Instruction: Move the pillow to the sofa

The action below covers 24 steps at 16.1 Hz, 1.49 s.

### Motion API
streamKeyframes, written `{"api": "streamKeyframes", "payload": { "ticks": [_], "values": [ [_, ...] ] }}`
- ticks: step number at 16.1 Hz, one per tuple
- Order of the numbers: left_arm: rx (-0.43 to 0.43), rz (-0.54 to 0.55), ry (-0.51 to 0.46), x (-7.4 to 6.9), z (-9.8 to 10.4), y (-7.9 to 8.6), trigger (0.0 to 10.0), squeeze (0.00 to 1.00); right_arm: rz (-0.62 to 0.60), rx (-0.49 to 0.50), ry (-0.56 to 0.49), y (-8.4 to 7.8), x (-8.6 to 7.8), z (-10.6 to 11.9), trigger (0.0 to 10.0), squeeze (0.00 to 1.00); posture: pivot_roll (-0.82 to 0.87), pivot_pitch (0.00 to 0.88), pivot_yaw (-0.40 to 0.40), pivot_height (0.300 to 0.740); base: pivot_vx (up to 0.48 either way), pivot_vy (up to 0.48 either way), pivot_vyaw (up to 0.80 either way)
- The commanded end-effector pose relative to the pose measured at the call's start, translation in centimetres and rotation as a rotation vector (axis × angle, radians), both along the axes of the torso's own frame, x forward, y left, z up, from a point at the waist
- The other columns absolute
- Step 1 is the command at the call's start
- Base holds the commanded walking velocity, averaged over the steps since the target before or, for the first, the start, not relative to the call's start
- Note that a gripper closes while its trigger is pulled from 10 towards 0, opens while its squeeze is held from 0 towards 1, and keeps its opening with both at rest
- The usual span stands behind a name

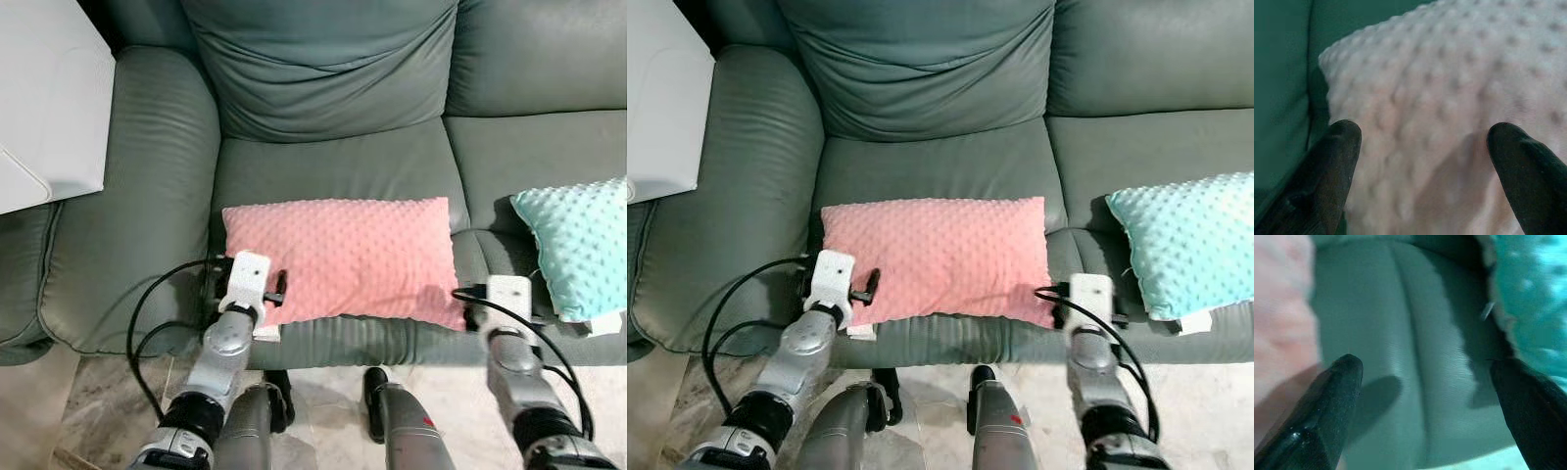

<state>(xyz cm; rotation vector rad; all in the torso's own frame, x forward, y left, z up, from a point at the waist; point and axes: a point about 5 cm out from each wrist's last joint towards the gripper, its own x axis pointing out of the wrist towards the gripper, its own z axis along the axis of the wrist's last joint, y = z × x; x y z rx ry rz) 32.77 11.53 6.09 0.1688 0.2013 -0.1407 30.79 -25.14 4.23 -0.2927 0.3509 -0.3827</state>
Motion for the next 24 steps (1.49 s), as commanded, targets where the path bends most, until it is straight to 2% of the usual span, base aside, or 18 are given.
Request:
{"api": "streamKeyframes", "payload": {
  "ticks": [1,2,3,5,6,7,10,11,16,17,20,21,22,24],
  "values": [
    [0.001,0.031,0.045,-1.0,-1.5,1.0,10.0,0.0,-0.02,-0.077,0.083,-0.4,-1.3,-1.3,10.0,0.0,0.0,0.412,0.099,0.74,0.0,0.0,0.0],
    [-0.038,0.047,-0.015,-0.5,-0.4,1.4,10.0,0.0,0.005,-0.165,0.067,-0.3,-1.1,-0.6,10.0,0.0,-0.01,0.38,0.095,0.74,0.0,0.0,0.0],
    [-0.051,0.061,-0.041,-0.3,0.1,1.6,10.0,0.0,0.042,-0.189,0.027,0.3,-0.7,0.1,10.0,0.0,-0.01,0.373,0.095,0.74,0.0,0.0,0.0],
    [-0.023,0.086,-0.041,-0.3,-0.1,2.2,10.0,0.0,0.106,-0.251,0.003,1.7,0.0,0.8,10.0,0.0,-0.03,0.334,0.086,0.74,0.0,0.0,0.0],
    [-0.02,0.104,-0.024,-0.4,-0.6,2.9,10.0,0.0,0.151,-0.236,-0.033,2.9,0.6,1.4,10.0,0.0,-0.04,0.303,0.082,0.74,0.0,0.0,0.0],
    [-0.011,0.104,-0.022,-0.5,-0.7,3.1,10.0,0.0,0.16,-0.232,-0.044,3.2,0.8,1.6,10.0,0.0,-0.04,0.295,0.081,0.74,0.0,0.0,0.0],
    [0.006,0.21,-0.011,-1.1,-1.4,6.8,10.0,0.0,0.32,-0.076,-0.17,7.5,1.7,3.4,10.0,0.0,-0.04,0.209,0.065,0.74,0.0,0.0,0.0],
    [0.003,0.232,0.0,-1.0,-1.6,7.4,10.0,0.0,0.354,-0.092,-0.161,8.1,1.9,3.3,10.0,0.0,-0.04,0.172,0.056,0.74,0.0,0.0,0.0],
    [-0.009,0.299,0.021,-1.9,-2.5,9.1,10.0,0.0,0.433,-0.01,-0.201,9.7,1.6,3.4,10.0,0.0,-0.04,0.096,0.033,0.74,0.0,0.0,0.0],
    [-0.033,0.313,0.022,-2.0,-2.6,9.3,10.0,0.0,0.454,0.032,-0.217,10.0,1.2,3.7,10.0,0.0,-0.05,0.082,0.03,0.74,0.0,0.0,0.0],
    [-0.093,0.285,-0.022,-1.3,-1.7,8.4,10.0,0.0,0.493,0.084,-0.266,10.0,0.8,4.9,10.0,0.0,-0.05,0.045,0.017,0.74,0.0,0.0,0.0],
    [-0.129,0.224,-0.062,-1.0,-0.9,7.0,10.0,0.0,0.487,0.123,-0.305,9.8,0.5,6.0,10.0,0.0,-0.05,0.03,0.01,0.74,0.0,0.0,0.0],
    [-0.138,0.192,-0.079,-0.9,-0.5,6.5,10.0,0.0,0.486,0.135,-0.319,9.7,0.4,6.4,10.0,0.0,-0.05,0.027,0.01,0.74,0.0,0.0,0.0],
    [-0.129,0.066,-0.155,-1.2,1.0,4.8,10.0,0.0,0.498,0.159,-0.353,9.7,0.2,7.6,10.0,0.0,-0.06,0.004,0.011,0.74,0.0,0.0,0.0]
  ]
}}
